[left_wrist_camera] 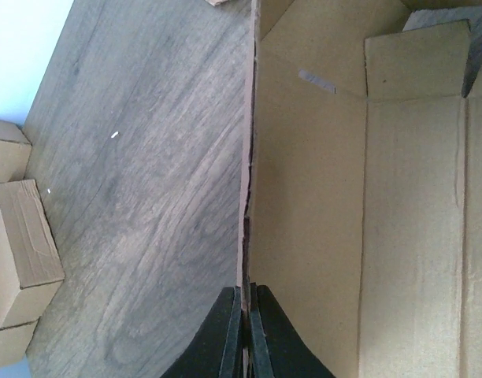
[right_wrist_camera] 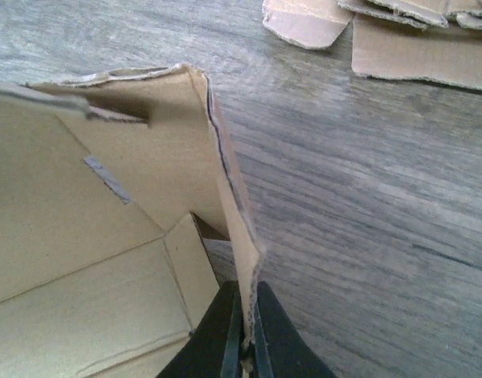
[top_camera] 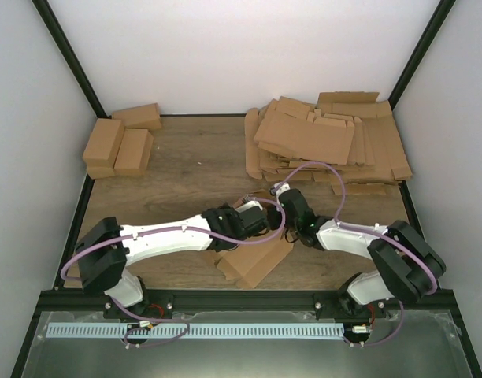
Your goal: Fold the paper box
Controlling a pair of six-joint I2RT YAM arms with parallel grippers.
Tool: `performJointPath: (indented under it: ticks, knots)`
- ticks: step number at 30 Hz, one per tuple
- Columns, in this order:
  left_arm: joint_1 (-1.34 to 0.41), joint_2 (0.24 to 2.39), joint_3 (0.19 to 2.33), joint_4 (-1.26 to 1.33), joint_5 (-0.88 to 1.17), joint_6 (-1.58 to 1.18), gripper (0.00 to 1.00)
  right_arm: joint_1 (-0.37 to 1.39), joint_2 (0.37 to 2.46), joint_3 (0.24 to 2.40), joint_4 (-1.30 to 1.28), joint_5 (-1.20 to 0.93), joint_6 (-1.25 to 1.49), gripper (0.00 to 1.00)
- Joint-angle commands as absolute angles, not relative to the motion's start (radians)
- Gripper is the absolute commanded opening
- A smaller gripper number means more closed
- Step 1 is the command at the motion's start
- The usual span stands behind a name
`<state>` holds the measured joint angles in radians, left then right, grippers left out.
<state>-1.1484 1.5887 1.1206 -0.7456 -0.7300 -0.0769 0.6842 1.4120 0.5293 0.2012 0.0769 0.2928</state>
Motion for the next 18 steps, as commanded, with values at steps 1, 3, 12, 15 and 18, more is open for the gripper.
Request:
performJointPath:
  ticks: [1,3,12,15,18]
  knots:
    - [-1.169,1.619,1.1,-0.695,-0.727,-0.081,0.04,0.689,1.363,0.515,0.184,0.047,0.311,0.01]
    - [-1.18,1.633,1.09,-0.689,-0.726,-0.086,0.04,0.689,1.353,0.505,0.18,0.013,0.319,0.01]
    - [-1.203,1.686,1.08,-0.681,-0.739,-0.117,0.04,0.689,1.331,0.531,0.125,-0.106,0.362,0.03]
    - [-1.206,1.687,1.076,-0.681,-0.741,-0.122,0.04,0.689,1.328,0.533,0.12,-0.14,0.369,0.05]
    - [-1.212,1.683,1.072,-0.679,-0.748,-0.125,0.04,0.689,1.341,0.525,0.128,-0.16,0.374,0.06]
